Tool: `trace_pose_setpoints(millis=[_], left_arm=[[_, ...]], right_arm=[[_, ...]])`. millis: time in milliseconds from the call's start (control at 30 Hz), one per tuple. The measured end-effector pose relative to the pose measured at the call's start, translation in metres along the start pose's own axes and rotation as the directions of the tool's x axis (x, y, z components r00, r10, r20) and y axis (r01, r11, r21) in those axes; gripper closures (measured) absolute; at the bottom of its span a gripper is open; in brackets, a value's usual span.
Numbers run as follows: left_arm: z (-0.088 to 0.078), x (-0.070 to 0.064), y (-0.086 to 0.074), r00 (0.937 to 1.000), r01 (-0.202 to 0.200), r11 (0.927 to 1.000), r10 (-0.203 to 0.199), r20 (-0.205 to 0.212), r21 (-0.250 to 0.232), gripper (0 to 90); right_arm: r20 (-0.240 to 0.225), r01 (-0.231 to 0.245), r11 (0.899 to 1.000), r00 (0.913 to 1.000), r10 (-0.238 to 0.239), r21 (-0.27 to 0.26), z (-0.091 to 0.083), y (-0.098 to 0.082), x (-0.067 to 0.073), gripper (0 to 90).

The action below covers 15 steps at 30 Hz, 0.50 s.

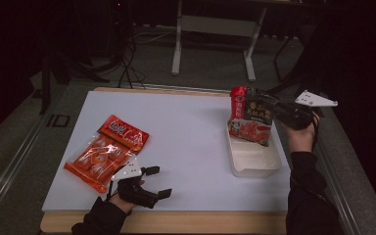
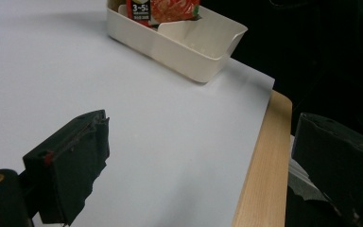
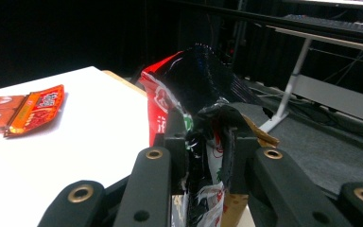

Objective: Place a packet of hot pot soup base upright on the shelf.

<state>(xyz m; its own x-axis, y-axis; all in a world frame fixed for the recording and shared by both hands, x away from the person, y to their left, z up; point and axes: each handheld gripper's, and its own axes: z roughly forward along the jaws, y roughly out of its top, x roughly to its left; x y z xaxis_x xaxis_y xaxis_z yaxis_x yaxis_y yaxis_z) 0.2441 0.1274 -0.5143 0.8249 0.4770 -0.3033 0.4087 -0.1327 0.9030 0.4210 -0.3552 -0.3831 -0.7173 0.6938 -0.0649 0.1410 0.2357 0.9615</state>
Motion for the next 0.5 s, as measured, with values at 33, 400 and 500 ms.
trace_pose_setpoints(millis=[33,400,500], left_arm=[[0.0,0.0,0.0,1.0,0.0,1.0,0.0,0.0,0.0,5.3],[0.0,-0.001,0.0,1.0,0.003,1.0,-0.003,0.004,-0.004,5.4],[0.0,-0.001,-0.001,1.0,0.001,1.0,-0.001,0.004,-0.002,5.3]], right_arm=[[-0.007,-0.009,1.0,0.9999,0.009,-0.001,0.0,-0.001,0.0,75.5],[-0.048,-0.051,0.999,0.9975,0.052,0.007,0.007,-0.012,0.003,73.9],[-0.047,-0.069,0.998,0.9965,0.068,-0.005,0.005,-0.015,0.001,73.8]])
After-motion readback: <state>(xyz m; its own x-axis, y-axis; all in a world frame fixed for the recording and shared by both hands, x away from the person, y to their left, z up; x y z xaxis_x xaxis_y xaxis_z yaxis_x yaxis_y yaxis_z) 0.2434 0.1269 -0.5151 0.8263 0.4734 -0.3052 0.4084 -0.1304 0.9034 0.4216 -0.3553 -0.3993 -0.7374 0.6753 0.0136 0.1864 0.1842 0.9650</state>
